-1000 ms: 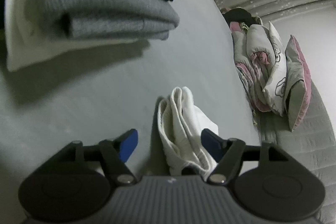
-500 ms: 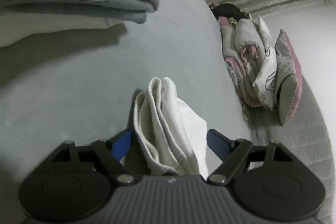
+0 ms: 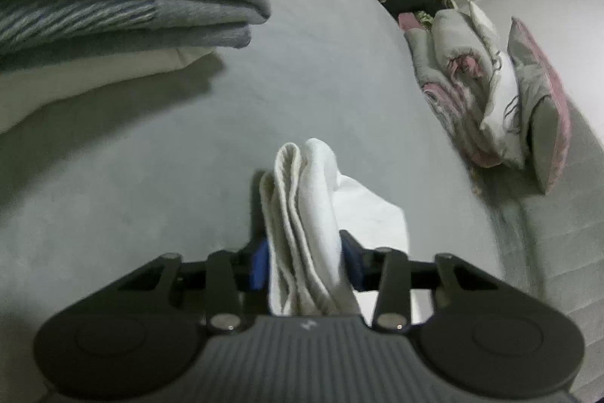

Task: Fold clothes

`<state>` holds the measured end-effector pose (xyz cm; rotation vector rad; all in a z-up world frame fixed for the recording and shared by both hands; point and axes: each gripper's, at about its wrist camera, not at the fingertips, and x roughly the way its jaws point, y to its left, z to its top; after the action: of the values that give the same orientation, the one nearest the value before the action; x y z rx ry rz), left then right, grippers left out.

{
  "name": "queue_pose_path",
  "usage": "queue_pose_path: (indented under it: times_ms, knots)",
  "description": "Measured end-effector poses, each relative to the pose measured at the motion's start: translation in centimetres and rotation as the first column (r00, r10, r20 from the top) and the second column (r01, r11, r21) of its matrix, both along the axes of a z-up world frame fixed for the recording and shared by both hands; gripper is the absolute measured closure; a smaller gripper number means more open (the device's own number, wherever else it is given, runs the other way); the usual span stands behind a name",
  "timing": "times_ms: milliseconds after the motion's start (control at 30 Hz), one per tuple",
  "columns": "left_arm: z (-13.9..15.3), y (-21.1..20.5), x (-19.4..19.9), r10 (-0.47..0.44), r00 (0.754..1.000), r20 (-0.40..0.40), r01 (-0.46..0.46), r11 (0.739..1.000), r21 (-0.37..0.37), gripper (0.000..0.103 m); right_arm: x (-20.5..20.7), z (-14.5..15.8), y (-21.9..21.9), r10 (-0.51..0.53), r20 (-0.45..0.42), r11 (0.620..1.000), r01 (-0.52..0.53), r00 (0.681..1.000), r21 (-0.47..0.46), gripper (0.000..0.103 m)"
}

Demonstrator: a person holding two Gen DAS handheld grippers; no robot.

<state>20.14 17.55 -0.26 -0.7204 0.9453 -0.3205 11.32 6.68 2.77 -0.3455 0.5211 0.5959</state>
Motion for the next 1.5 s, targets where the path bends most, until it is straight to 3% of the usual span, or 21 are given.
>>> queue_pose_path:
  times_ms: [167,233,333,433,500,700,867,1033,1133,1233,1300,1367,1400,1500]
  knots:
    - [0.3,-0.1,-0.2,-0.026,1.0,0.014,0.025,0.997,0.071,0.081,0.5,-0.4,0.0,-0.004,-0.015,1.0,0.004,1.0,0.004,0.081]
    - [0.3,0.1,-0.3,-0.041,0.999,0.021,0.039,0.996,0.076,0.082,0.6,-0.5,-0.3,-0.015,-0.038,0.999,0.016,0.999,0.028,0.076]
    - [0.1,0.7,-0.5,-0.042,0.999,0.02,0.041,0.998,0.053,0.082,0.8,0.4,-3.4,-0.024,-0.132,0.982,0.048,0.991,0.181,0.071]
    - [0.0,0.7,-0.6,-0.044,0.999,0.022,0.042,0.997,0.063,0.082,1.3,1.5,-7.4,-0.053,-0.199,0.93,0.121,0.979,0.347,0.071]
    - [0.1,0.7,-0.7,-0.043,0.999,0.024,0.041,0.997,0.069,0.082,2.5,1.8,-9.5,-0.097,-0.223,0.903,0.18,0.97,0.39,0.071]
    - [0.0,0.6,-0.5,-0.039,0.999,0.021,0.037,0.997,0.062,0.082,4.6,0.0,-10.6,-0.145,-0.283,0.92,0.234,0.948,0.314,0.071]
    - [0.1,0.6,-0.5,-0.04,0.999,0.019,0.038,0.997,0.068,0.082,1.8,-1.7,-10.0,-0.148,-0.207,0.95,0.197,0.967,0.241,0.073]
    - [0.1,0.7,-0.4,-0.04,0.999,0.018,0.038,0.997,0.069,0.082,-0.6,-2.0,-11.1,-0.094,-0.216,0.97,0.139,0.972,0.201,0.073]
    - [0.1,0.6,-0.4,-0.04,0.999,0.019,0.038,0.996,0.077,0.082,-0.4,-1.1,-12.6,-0.097,-0.254,0.96,0.158,0.962,0.233,0.071]
    - [0.2,0.5,-0.4,-0.042,0.999,0.022,0.039,0.995,0.088,0.082,0.4,0.2,-14.5,-0.122,-0.269,0.922,0.209,0.955,0.325,0.059]
    - [0.3,0.4,-0.5,-0.044,0.999,0.025,0.041,0.994,0.097,0.082,1.9,0.6,-15.1,-0.143,-0.277,0.897,0.243,0.95,0.37,0.059]
    - [0.4,0.3,-0.5,-0.045,0.999,0.027,0.042,0.994,0.104,0.082,3.7,0.8,-14.9,-0.167,-0.26,0.897,0.256,0.951,0.359,0.059]
    - [0.4,0.2,-0.5,-0.045,0.999,0.027,0.042,0.993,0.109,0.082,4.8,0.7,-14.5,-0.167,-0.264,0.903,0.254,0.95,0.345,0.06]
    - [0.6,-0.2,-0.6,-0.048,0.998,0.031,0.044,0.99,0.133,0.082,8.2,0.0,-13.0,-0.174,-0.274,0.925,0.253,0.946,0.284,0.078]
